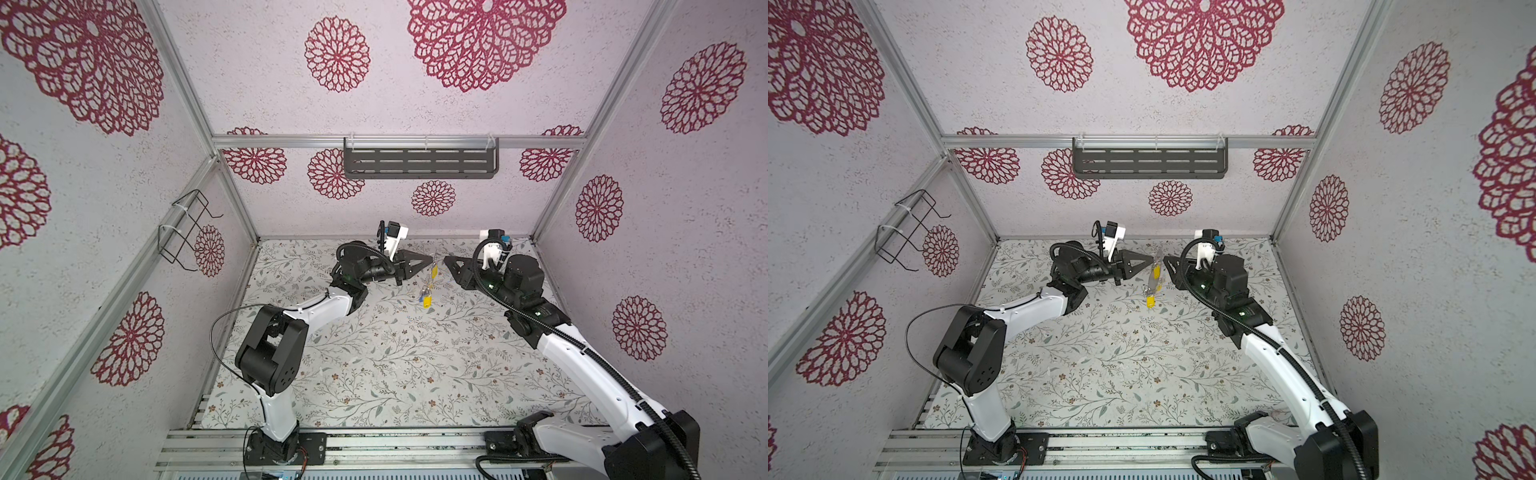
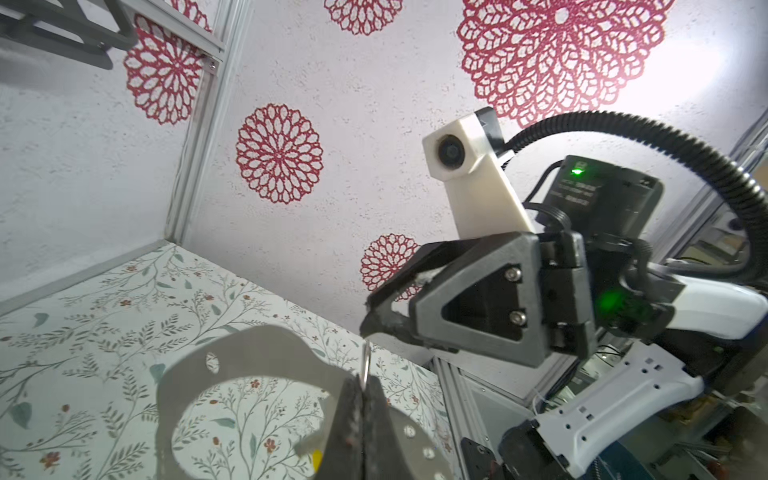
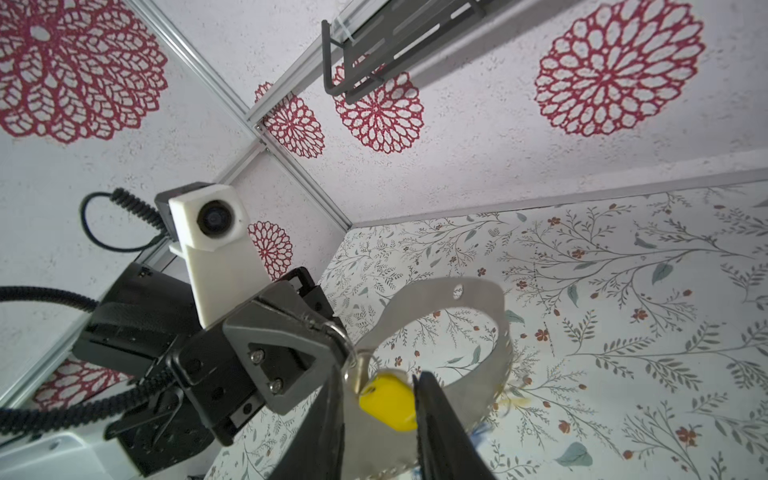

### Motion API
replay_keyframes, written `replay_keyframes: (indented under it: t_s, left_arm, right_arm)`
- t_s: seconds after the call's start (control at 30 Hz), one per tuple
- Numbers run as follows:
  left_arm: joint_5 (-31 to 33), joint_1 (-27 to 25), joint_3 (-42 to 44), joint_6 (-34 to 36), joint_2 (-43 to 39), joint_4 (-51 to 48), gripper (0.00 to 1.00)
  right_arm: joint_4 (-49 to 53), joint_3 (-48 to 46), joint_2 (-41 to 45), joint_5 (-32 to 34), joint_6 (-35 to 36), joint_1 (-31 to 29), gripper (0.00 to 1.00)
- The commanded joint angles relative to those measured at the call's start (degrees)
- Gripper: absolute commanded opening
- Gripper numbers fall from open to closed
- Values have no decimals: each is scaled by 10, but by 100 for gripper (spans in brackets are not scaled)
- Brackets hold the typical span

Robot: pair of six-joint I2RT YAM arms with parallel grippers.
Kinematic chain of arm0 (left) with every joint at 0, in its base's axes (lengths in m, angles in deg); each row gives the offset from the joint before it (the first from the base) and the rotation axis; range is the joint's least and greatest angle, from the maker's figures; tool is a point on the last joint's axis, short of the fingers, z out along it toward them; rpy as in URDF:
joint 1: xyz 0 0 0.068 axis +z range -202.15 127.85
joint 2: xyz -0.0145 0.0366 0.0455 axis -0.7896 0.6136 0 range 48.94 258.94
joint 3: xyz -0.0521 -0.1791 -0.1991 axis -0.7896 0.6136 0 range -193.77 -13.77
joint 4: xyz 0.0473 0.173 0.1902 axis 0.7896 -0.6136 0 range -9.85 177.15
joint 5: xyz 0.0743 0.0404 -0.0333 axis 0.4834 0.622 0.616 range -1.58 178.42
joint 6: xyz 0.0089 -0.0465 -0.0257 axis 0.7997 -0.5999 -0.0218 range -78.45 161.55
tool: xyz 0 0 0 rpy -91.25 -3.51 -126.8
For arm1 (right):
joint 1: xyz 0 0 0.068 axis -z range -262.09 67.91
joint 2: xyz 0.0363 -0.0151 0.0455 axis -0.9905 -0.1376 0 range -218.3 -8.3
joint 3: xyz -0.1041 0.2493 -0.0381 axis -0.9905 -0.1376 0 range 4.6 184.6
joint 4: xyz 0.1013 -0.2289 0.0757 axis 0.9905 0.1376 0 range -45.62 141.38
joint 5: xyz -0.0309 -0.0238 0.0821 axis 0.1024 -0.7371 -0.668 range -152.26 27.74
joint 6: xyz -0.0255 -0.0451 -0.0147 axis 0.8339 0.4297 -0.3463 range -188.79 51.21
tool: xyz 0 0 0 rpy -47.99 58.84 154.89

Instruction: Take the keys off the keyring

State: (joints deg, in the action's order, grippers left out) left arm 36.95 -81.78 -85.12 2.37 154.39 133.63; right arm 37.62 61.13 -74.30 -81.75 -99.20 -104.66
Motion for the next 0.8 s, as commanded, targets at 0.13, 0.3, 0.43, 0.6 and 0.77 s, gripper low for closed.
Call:
replay_keyframes:
  t_s: [0.13, 0.3, 0.43, 0.6, 0.77]
  left_arm:
    - [-40, 0, -40, -68, -3, 20, 0]
    - [-41, -1, -49, -67, -4, -6, 0]
    - [-45, -4, -58, -71, 0, -13, 0]
    - [-47, -3, -67, -82, -2, -14, 0]
    - [-50, 0, -76, -94, -4, -11, 0]
  right_arm:
    - [-68, -2, -4, -107, 114, 2, 39]
    - [-107, -15, -4, -120, 111, -1, 43]
    - [-123, -12, -15, -124, 108, -2, 43]
    - [-127, -9, -33, -134, 105, -7, 37]
    - [-131, -24, -31, -129, 105, -7, 28]
